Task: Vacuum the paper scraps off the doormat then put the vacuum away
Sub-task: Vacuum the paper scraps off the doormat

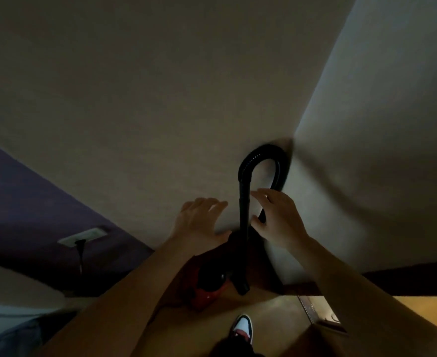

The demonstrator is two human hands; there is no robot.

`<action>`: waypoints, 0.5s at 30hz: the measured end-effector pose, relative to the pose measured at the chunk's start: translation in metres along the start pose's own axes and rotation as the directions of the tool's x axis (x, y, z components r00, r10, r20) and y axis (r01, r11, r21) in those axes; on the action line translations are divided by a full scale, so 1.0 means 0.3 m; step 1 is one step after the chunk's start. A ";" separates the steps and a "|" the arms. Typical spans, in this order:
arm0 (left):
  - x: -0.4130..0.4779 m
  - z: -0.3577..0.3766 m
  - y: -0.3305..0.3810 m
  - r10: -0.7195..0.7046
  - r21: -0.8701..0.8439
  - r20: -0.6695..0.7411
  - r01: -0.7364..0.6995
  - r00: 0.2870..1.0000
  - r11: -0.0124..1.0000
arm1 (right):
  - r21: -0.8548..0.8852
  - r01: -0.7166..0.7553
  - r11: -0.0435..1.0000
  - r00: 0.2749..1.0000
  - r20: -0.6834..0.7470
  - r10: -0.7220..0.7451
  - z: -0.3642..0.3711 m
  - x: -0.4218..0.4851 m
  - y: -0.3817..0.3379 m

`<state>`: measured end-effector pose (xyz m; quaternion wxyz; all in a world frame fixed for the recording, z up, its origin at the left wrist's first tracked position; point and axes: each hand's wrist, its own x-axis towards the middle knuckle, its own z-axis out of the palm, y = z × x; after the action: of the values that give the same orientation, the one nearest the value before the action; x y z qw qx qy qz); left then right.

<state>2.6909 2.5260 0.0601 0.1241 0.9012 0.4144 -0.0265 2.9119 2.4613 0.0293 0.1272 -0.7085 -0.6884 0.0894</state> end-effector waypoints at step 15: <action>0.350 0.214 -0.062 0.109 -0.327 -0.156 -0.155 0.982 0.932 | 0.490 -0.324 0.809 0.942 0.088 0.324 0.436 0.264 0.135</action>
<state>2.7491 2.5995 -0.0217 0.2500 0.8921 0.3586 0.1143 2.9139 2.5470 -0.1035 0.2882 -0.7583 -0.5111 0.2841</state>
